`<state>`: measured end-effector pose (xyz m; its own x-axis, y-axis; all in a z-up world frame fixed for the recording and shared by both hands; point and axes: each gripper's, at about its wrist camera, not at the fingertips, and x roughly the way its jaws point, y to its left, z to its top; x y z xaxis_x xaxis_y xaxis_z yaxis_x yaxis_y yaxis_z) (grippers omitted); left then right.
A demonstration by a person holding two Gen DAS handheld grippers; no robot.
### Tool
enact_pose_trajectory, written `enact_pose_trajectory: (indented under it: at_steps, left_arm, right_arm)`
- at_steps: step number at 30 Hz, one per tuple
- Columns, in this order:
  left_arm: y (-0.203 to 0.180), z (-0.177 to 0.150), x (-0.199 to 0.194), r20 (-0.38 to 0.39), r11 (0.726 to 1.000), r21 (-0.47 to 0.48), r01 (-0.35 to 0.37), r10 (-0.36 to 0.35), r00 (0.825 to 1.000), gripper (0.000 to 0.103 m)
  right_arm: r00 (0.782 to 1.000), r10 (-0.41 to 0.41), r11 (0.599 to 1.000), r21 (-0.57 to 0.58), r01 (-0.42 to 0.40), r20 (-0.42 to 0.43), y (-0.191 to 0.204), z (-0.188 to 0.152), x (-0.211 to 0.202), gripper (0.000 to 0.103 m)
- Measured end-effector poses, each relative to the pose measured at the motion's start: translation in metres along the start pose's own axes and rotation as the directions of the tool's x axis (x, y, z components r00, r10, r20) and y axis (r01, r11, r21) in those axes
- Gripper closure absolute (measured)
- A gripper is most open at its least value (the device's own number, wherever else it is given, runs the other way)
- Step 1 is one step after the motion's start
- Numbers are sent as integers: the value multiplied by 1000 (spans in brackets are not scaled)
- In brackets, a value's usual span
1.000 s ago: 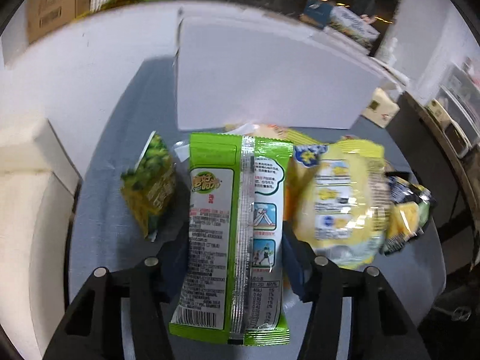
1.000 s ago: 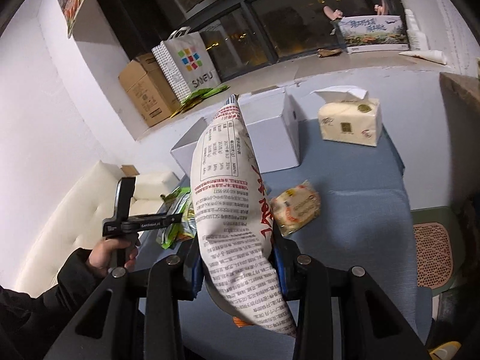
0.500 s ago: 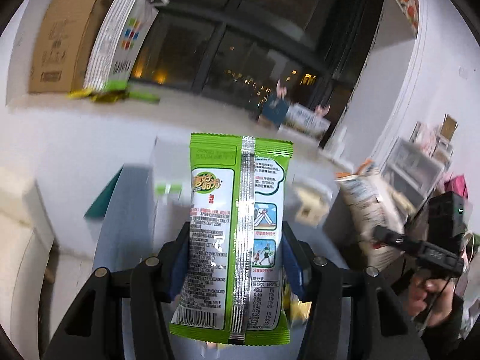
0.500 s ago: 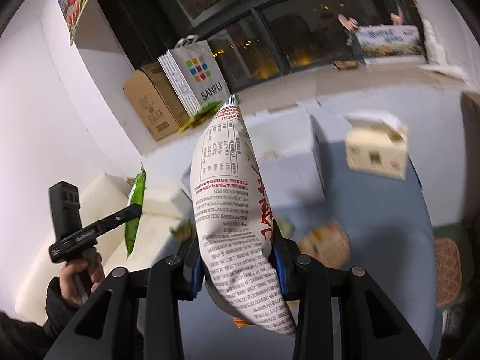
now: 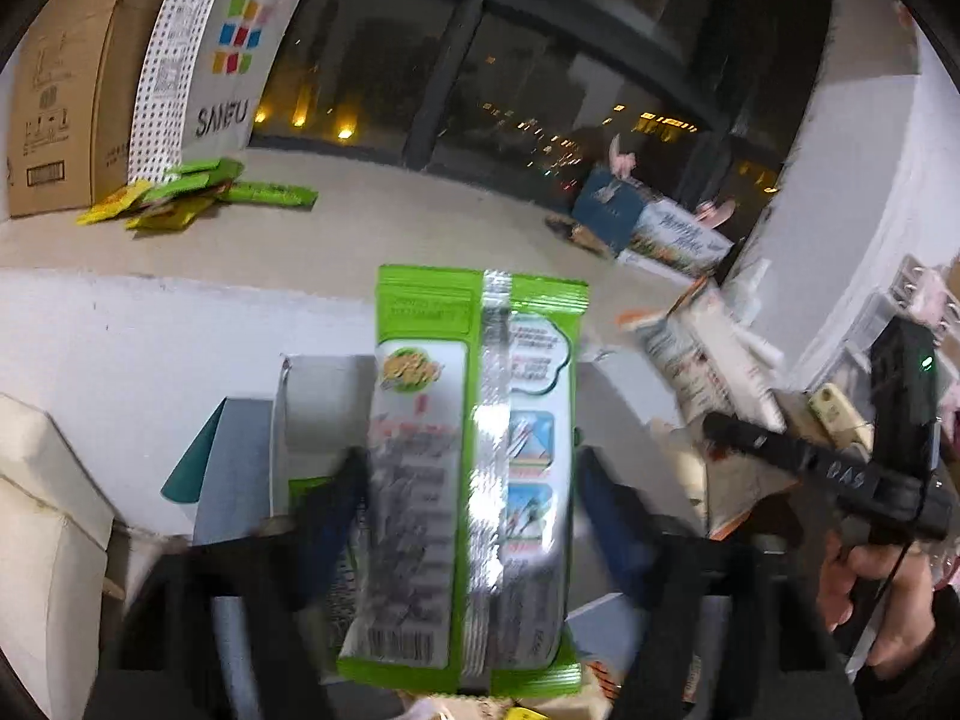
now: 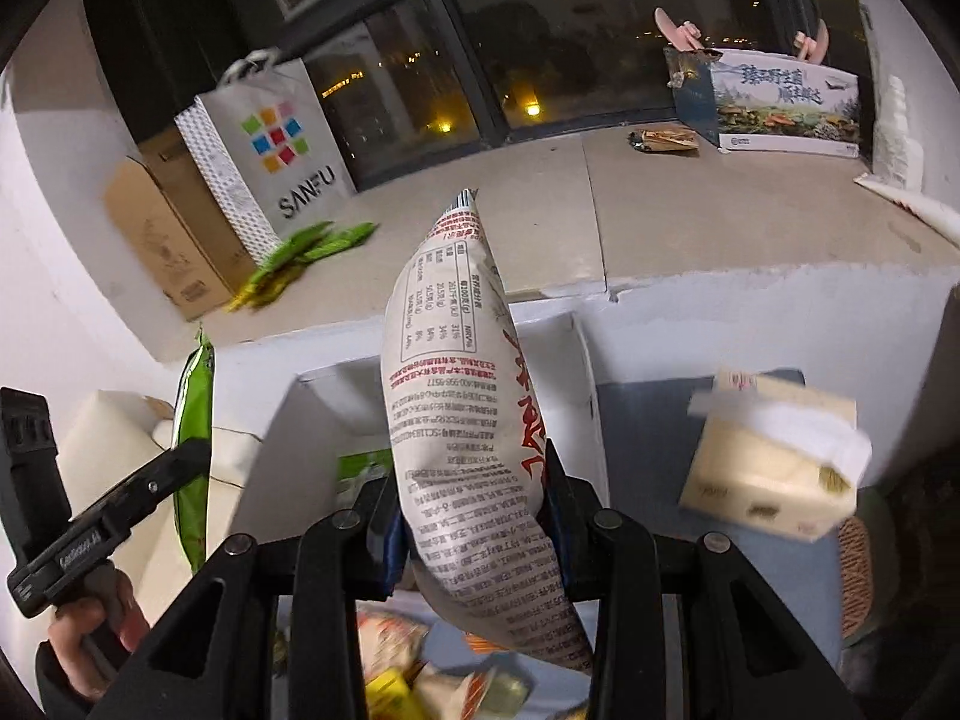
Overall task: Organize snacks
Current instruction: 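Carry both packets over the white box and release them inside, then grasp a yellow chip bag with the right tool while the left grasps a green pea snack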
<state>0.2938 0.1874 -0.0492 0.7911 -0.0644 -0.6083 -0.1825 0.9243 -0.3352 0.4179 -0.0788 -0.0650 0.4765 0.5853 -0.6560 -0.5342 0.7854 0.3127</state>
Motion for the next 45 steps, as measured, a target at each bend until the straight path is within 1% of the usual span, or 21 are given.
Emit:
enact_pose_trajectory:
  at_steps: [1, 2, 3, 4, 5, 7, 10, 12, 16, 18, 19, 22, 24, 27, 30, 31, 34, 37, 41, 43, 45]
  left_arm:
    - [2, 0, 5, -7, 1000, -4, -11, 11, 1000, 0]
    - [4, -1, 8, -19, 999, -1, -37, 37, 999, 0]
    - [5, -3, 8, -25, 999, 6, -52, 52, 998, 0]
    - [6, -5, 6, -22, 998, 17, -58, 59, 998, 0]
    - [6, -7, 3, -17, 998, 26, -61, 61, 998, 0]
    - [8, -12, -5, -5, 997, 40, -73, 74, 997, 0]
    - [10, -17, -20, 10, 997, 49, -53, 52, 999, 0]
    - [7, -23, -35, 36, 995, 73, -69, 67, 997, 0]
    - [-2, -38, -69, 80, 988, 136, -75, 65, 995, 0]
    - [-10, -50, -91, 104, 982, 173, -73, 55, 993, 0]
    - [-14, -59, -105, 128, 979, 189, -75, 51, 990, 0]
    - [-25, -88, -143, 178, 970, 238, -46, 4, 984, 0]
    - [-31, -111, -166, 207, 966, 257, -38, -17, 978, 0]
    - [-36, -141, -190, 227, 965, 261, -17, -45, 973, 0]
    - [-37, -166, -205, 223, 966, 257, 0, -59, 973, 0]
    - [-36, -176, -211, 233, 968, 251, 2, -63, 970, 0]
    - [-35, -196, -220, 220, 971, 238, 24, -78, 972, 0]
    - [-37, -211, -228, 199, 971, 238, 35, -84, 976, 0]
    - [-42, -222, -231, 188, 971, 237, 16, -62, 980, 0]
    - [-42, -225, -232, 181, 972, 232, 25, -69, 981, 0]
    - [-41, -227, -231, 176, 974, 227, 14, -55, 983, 0]
  right_arm:
    - [1000, -2, 1000, -3, 2, 5, 0, 4, 4, 63]
    - [1000, -2, 1000, -7, 2, 5, 0, 8, 7, 61]
    - [1000, -4, 1000, -10, 4, -7, 0, 11, 12, 49]
    - [1000, -9, 1000, -8, 9, -19, 0, 14, 17, 16]
    - [1000, -20, 1000, -3, 20, -11, 1, 14, 17, 1]
    - [998, -43, 999, -9, 44, 35, 3, 13, 10, 0]
    - [998, -5, 999, -34, 7, 60, 11, 8, -2, 0]
    - [997, 14, 999, -38, -11, 70, 16, 5, -10, 0]
    - [994, 33, 995, -95, -22, 109, 28, -11, -40, 0]
    - [991, 37, 991, -135, -20, 130, 35, -23, -57, 0]
    - [989, 41, 987, -160, -19, 140, 37, -30, -67, 0]
    - [981, 71, 975, -222, -29, 182, 44, -58, -101, 0]
    - [977, 80, 970, -239, -32, 197, 46, -75, -119, 0]
    - [973, 110, 969, -240, -59, 204, 43, -107, -142, 0]
    - [979, 119, 968, -237, -79, 162, 39, -139, -154, 0]
    - [981, 112, 968, -242, -71, 160, 38, -152, -158, 0]
    - [984, 89, 964, -262, -46, 153, 39, -185, -165, 0]
    - [991, 90, 959, -276, -60, 97, 43, -211, -160, 0]
    - [995, 93, 940, -333, -73, 47, 57, -229, -145, 0]
    - [996, 86, 931, -356, -75, 15, 65, -234, -133, 0]
    - [996, 87, 924, -373, -87, -17, 73, -237, -120, 0]
